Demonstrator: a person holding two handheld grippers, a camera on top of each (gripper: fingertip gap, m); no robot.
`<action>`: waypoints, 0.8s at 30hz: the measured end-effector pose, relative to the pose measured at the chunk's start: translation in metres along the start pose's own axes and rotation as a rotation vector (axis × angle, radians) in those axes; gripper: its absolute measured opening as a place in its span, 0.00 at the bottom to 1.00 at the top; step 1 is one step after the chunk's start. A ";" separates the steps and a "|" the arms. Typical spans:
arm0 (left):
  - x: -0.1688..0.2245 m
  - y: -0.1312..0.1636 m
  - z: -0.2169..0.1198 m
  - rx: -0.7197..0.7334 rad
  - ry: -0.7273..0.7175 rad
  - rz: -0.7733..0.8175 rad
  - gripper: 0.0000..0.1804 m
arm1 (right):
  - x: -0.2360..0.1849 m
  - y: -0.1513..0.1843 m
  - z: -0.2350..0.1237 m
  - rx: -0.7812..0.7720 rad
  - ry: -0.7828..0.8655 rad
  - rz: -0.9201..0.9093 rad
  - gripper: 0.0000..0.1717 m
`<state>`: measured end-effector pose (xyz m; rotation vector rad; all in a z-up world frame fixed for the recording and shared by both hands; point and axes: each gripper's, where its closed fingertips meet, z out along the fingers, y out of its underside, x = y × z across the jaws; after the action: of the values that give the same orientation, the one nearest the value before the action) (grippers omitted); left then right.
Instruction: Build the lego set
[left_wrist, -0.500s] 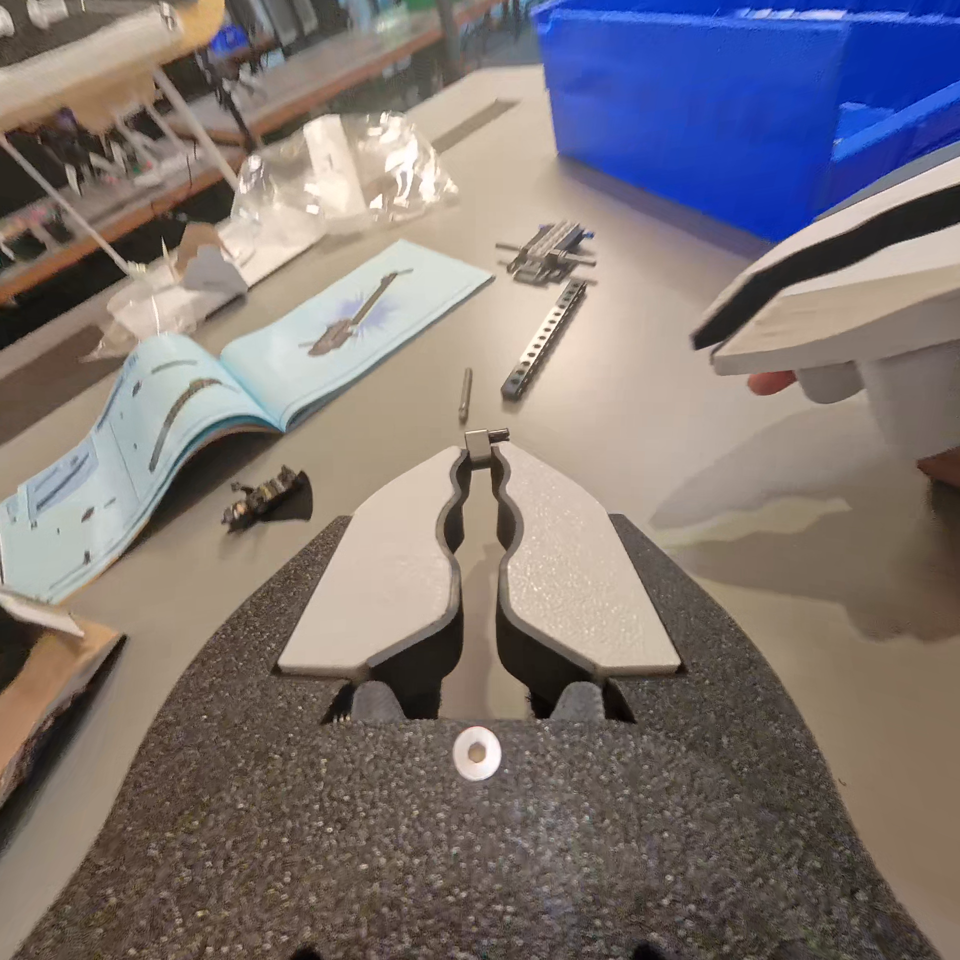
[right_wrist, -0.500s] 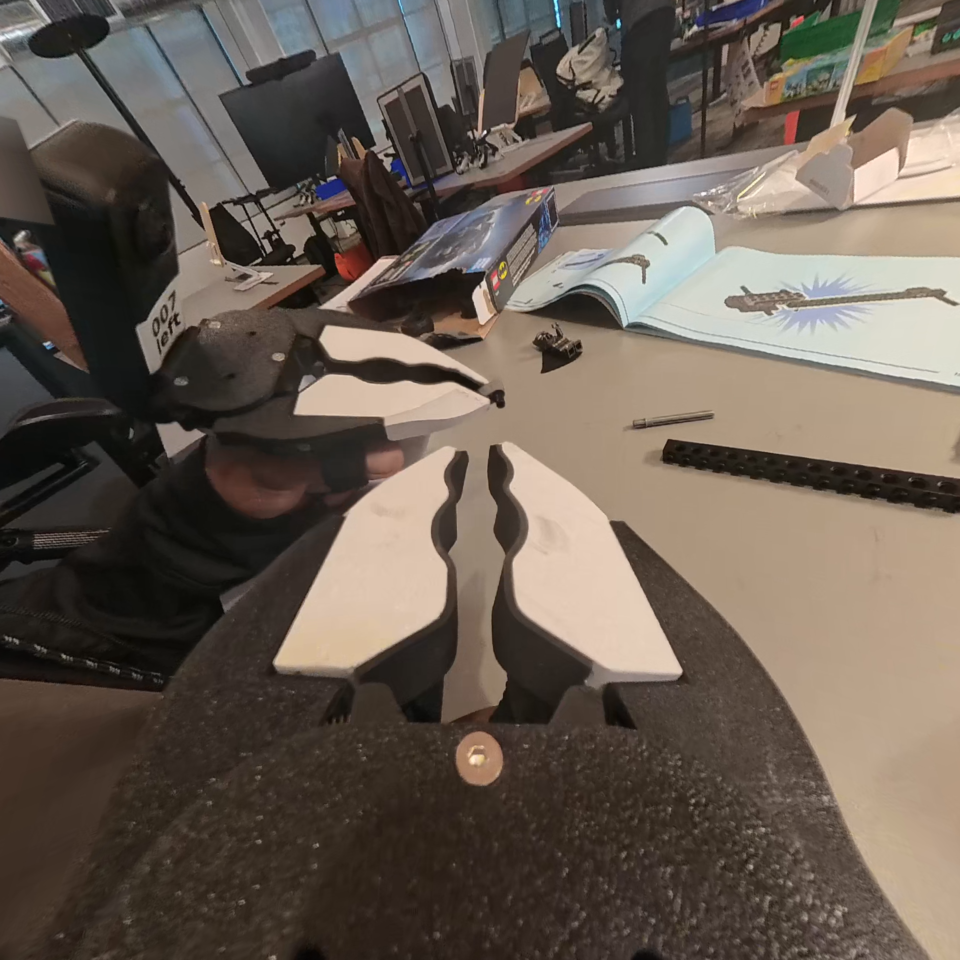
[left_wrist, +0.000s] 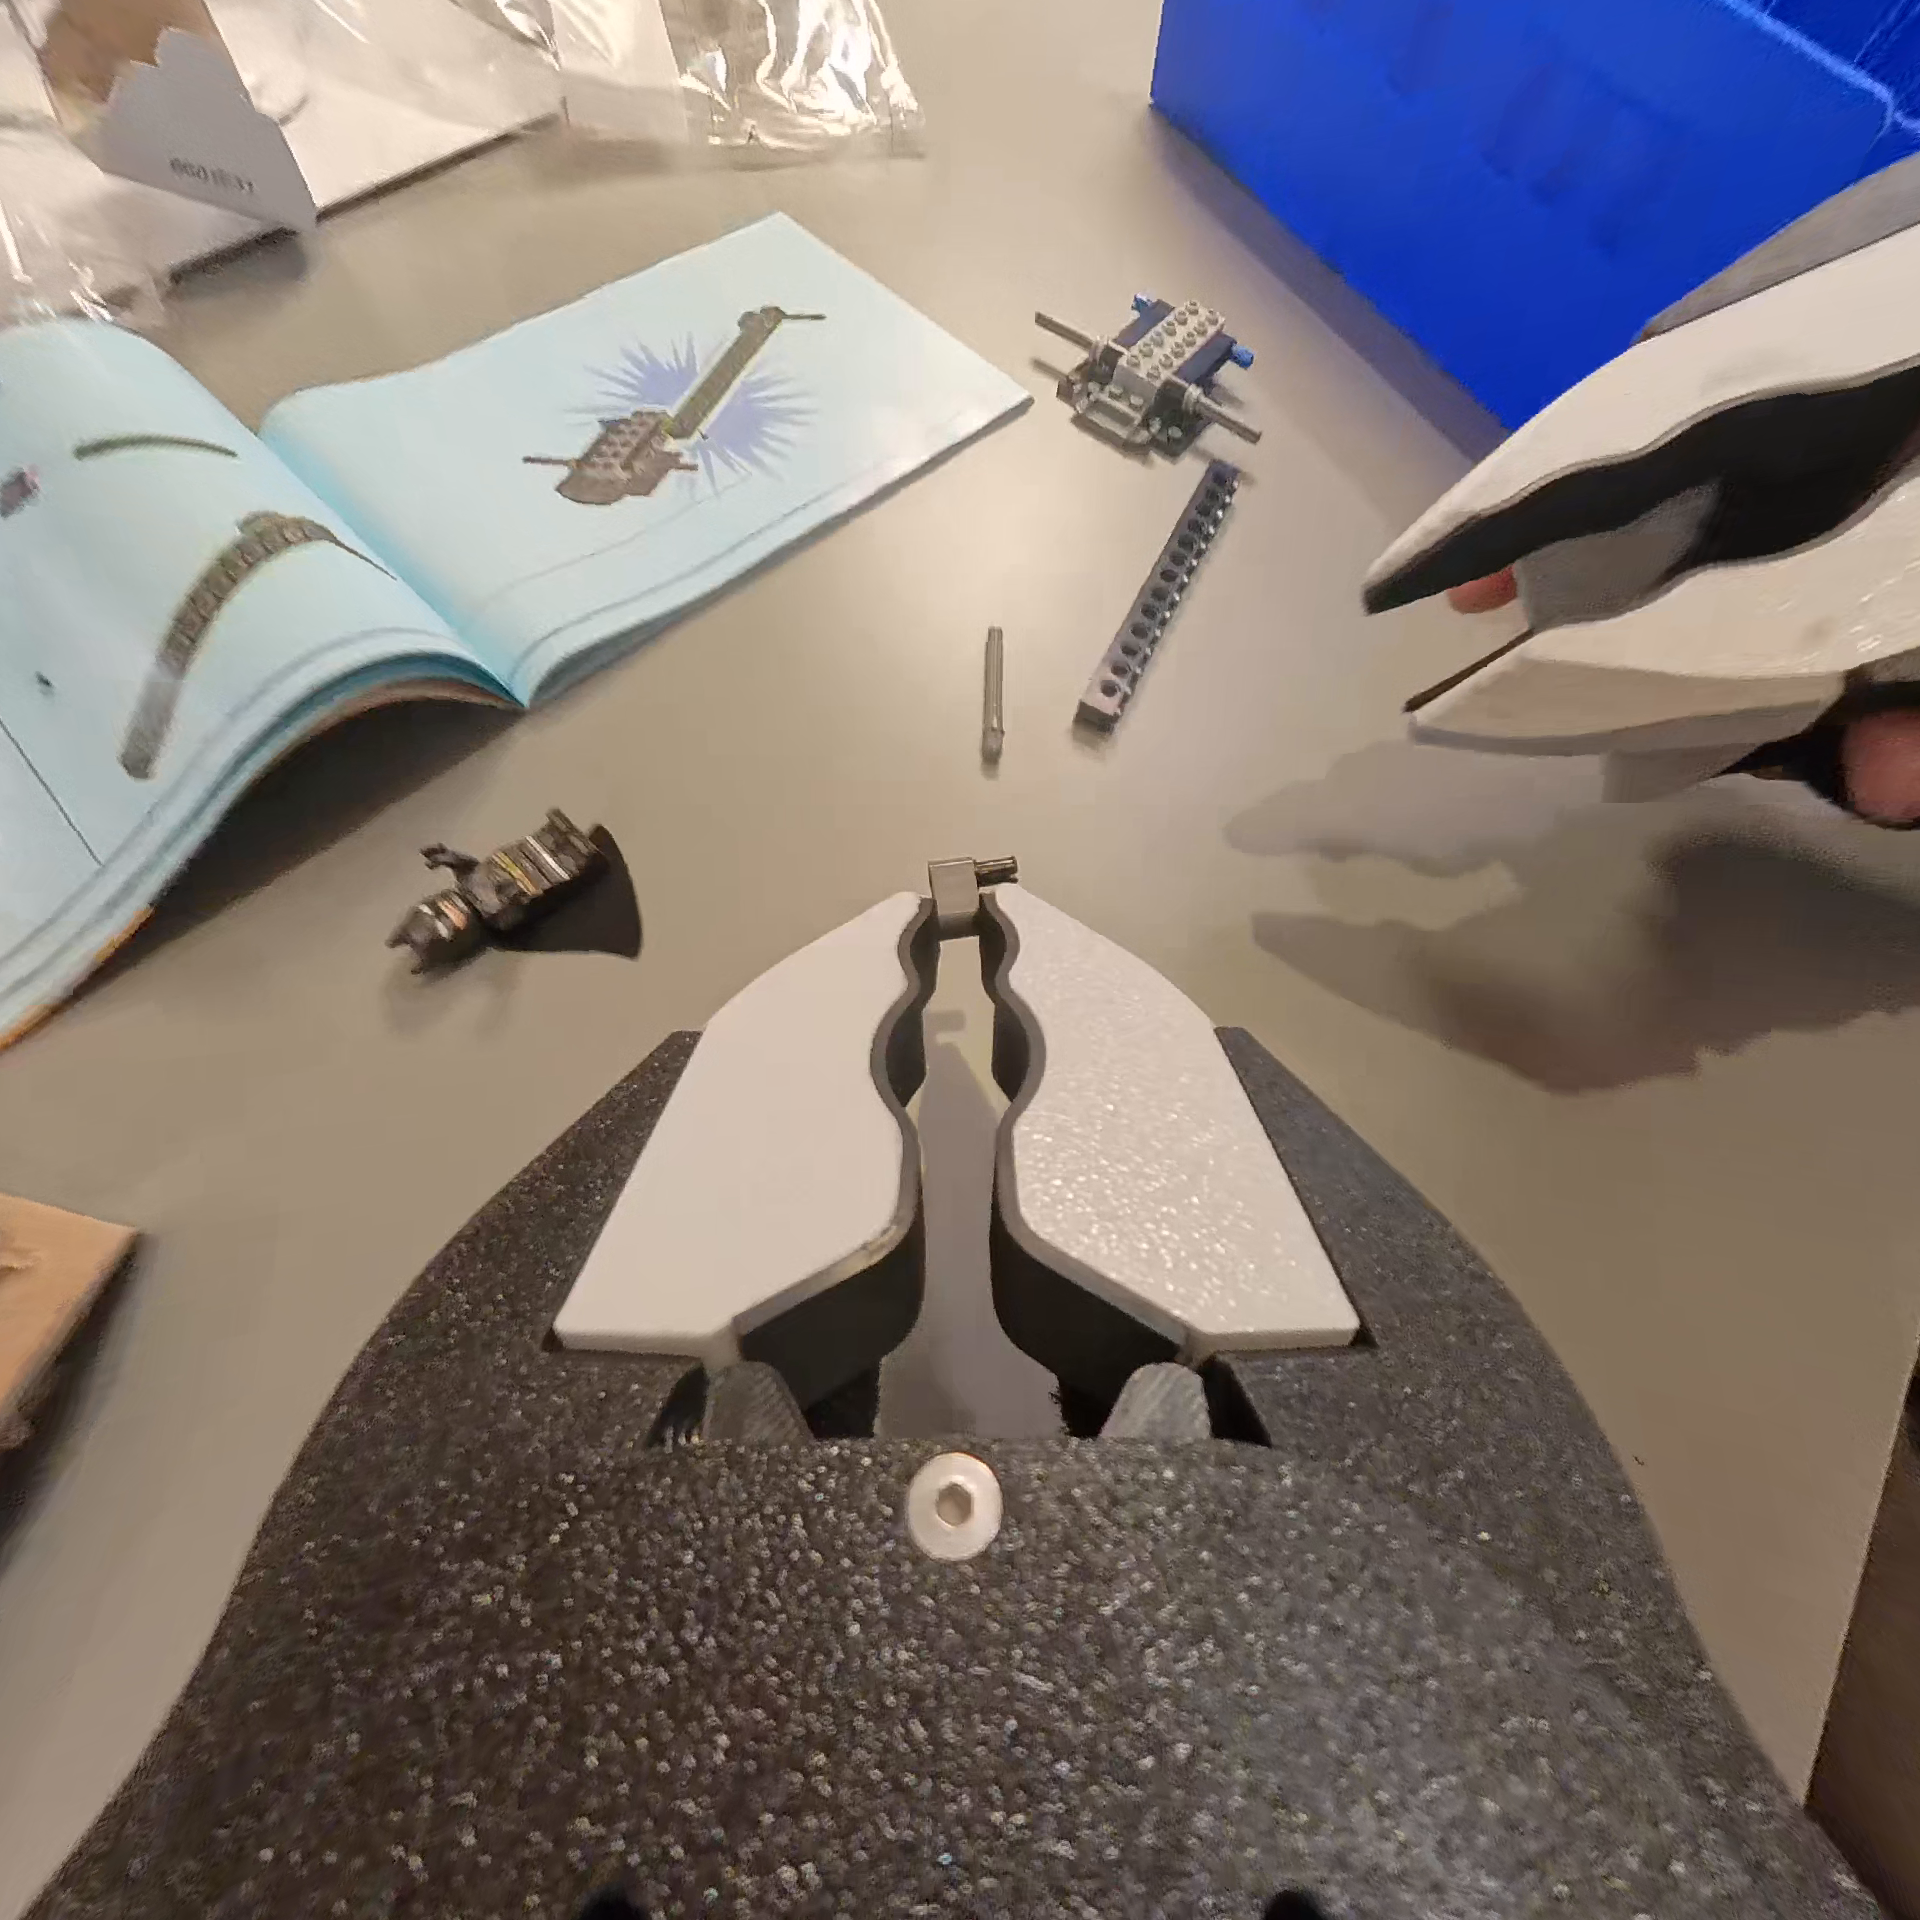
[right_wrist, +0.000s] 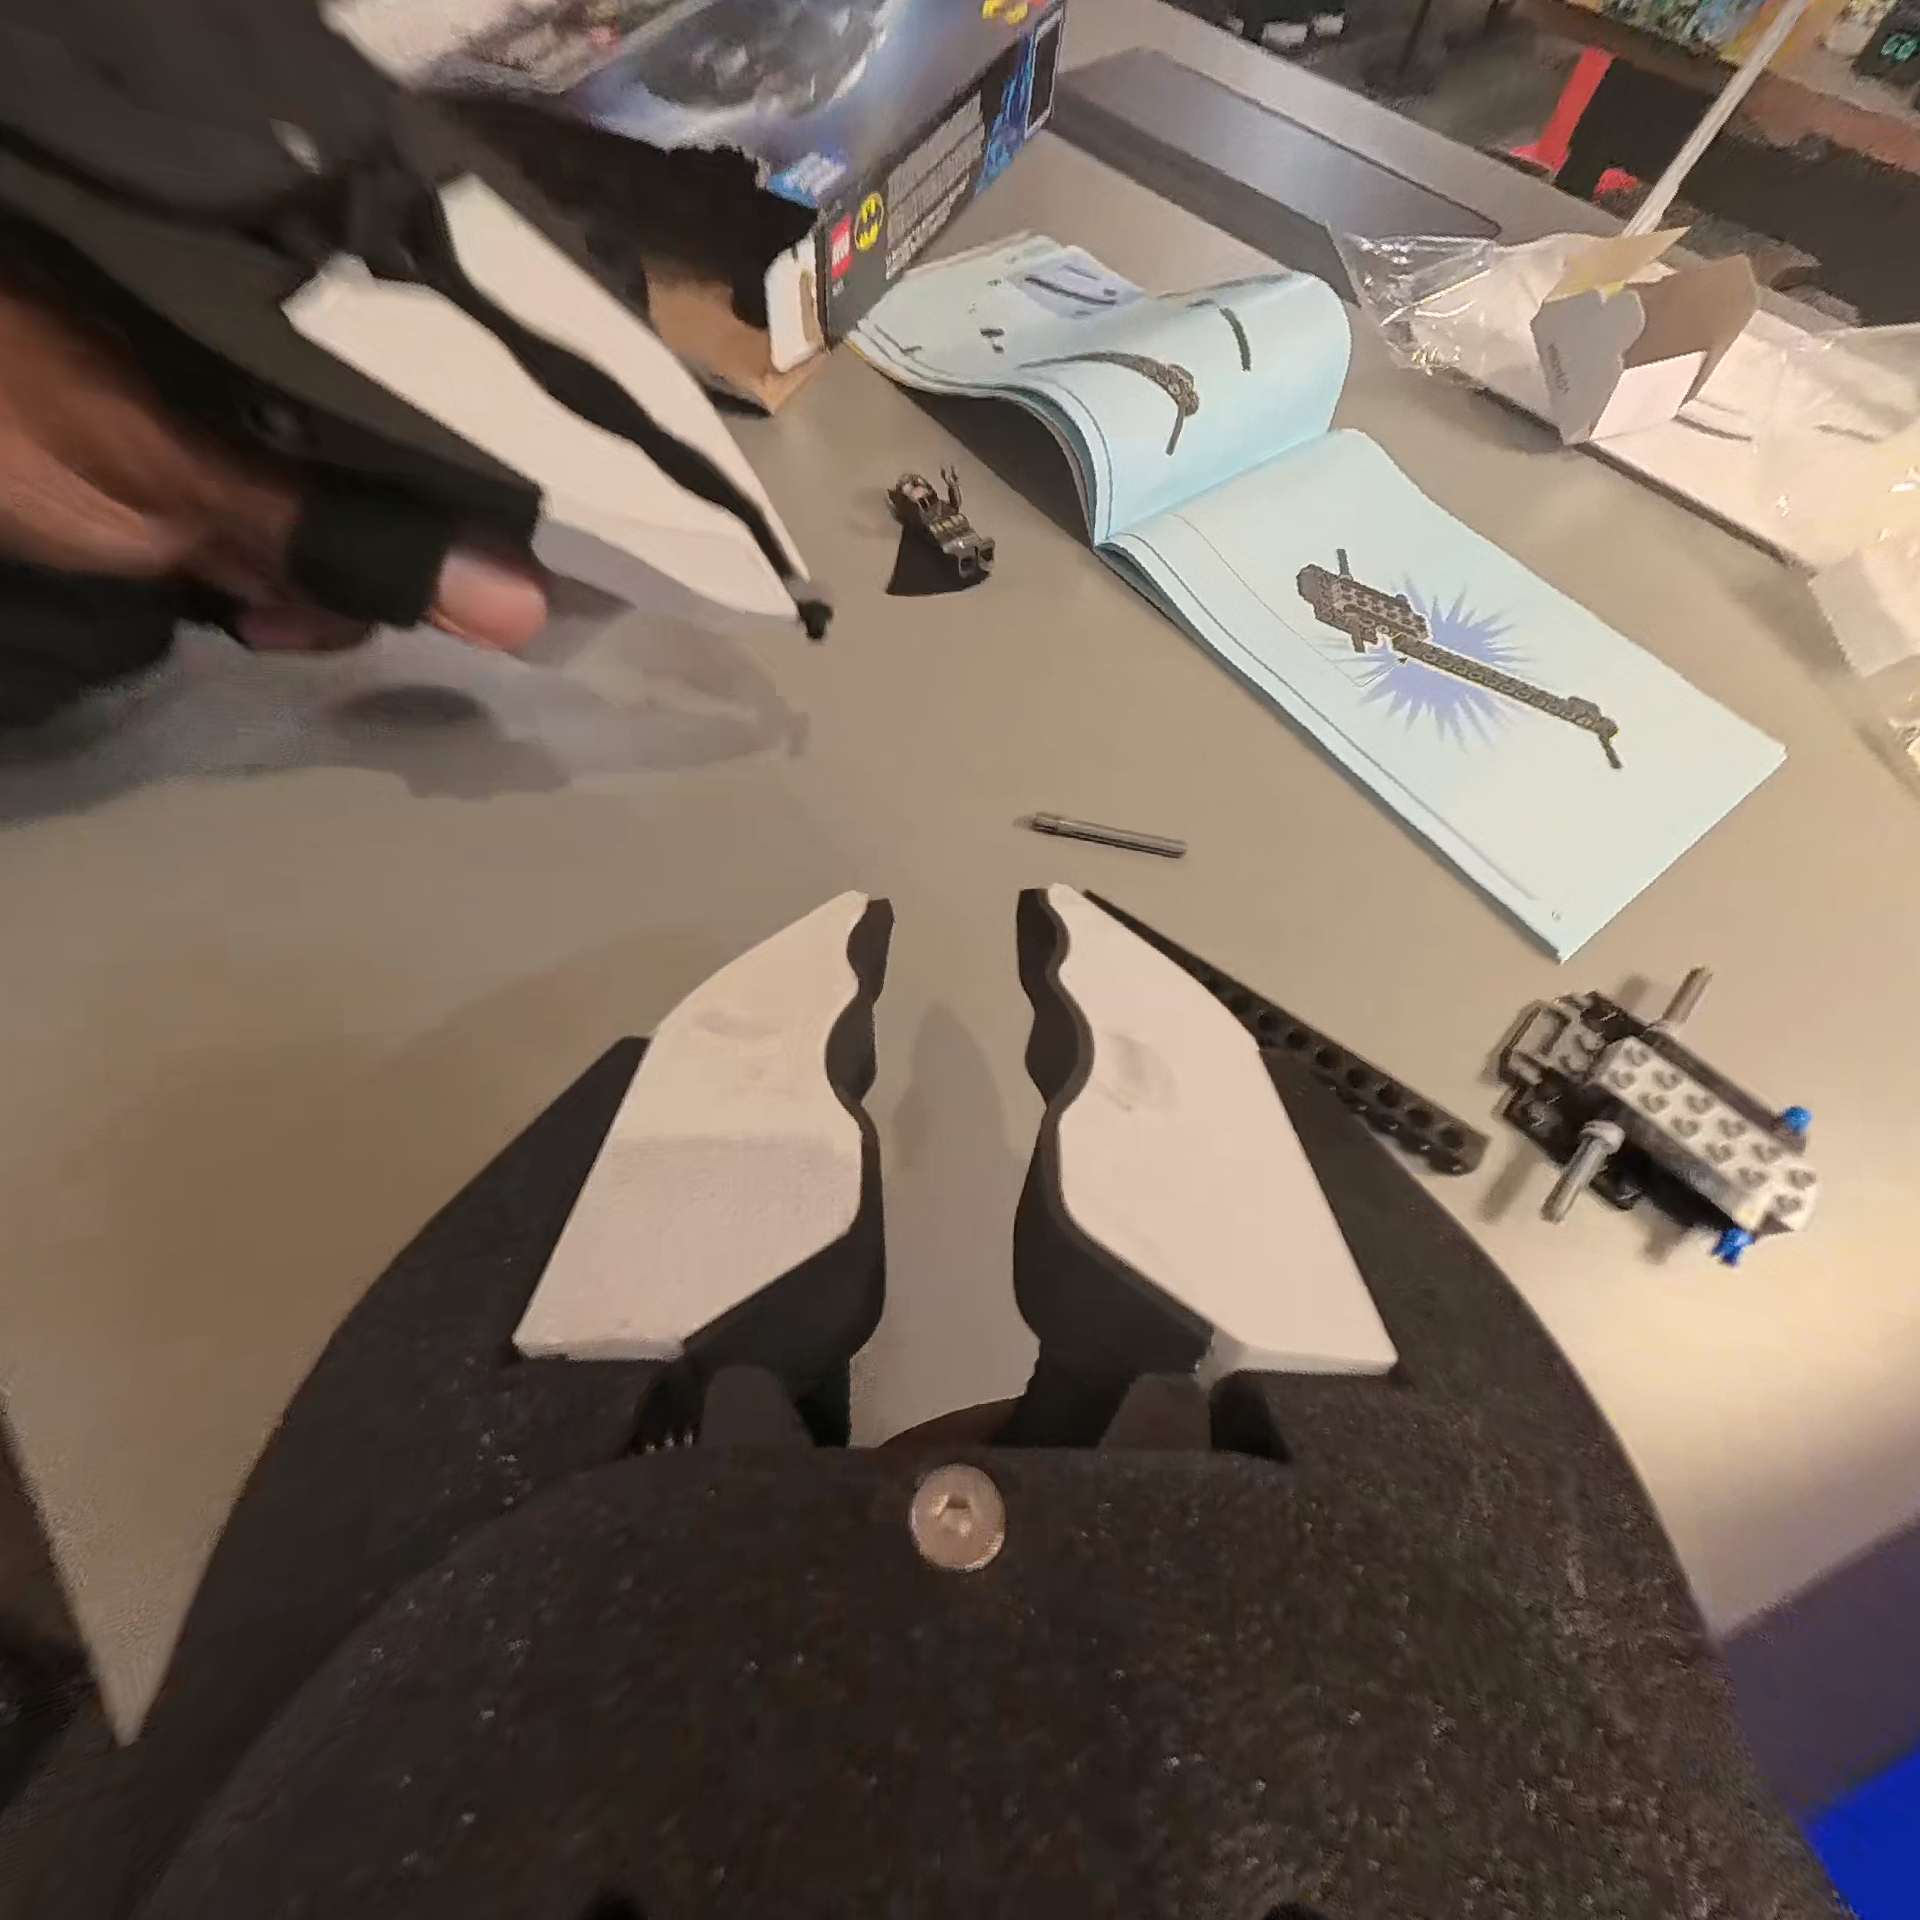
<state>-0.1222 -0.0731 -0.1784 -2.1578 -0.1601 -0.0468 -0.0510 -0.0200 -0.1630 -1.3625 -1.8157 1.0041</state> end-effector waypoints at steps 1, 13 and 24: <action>-0.003 -0.006 -0.001 0.006 -0.003 0.007 0.04 | 0.005 0.001 0.004 -0.027 0.011 -0.028 0.16; -0.019 -0.001 0.012 0.005 0.036 -0.035 0.04 | 0.042 0.005 0.026 -0.078 0.106 -0.082 0.22; -0.028 0.002 0.015 -0.010 0.010 -0.030 0.04 | 0.047 0.014 0.036 -0.086 0.052 -0.042 0.26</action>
<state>-0.1504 -0.0651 -0.1913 -2.1648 -0.1870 -0.0756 -0.0869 0.0212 -0.1906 -1.3826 -1.8601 0.8694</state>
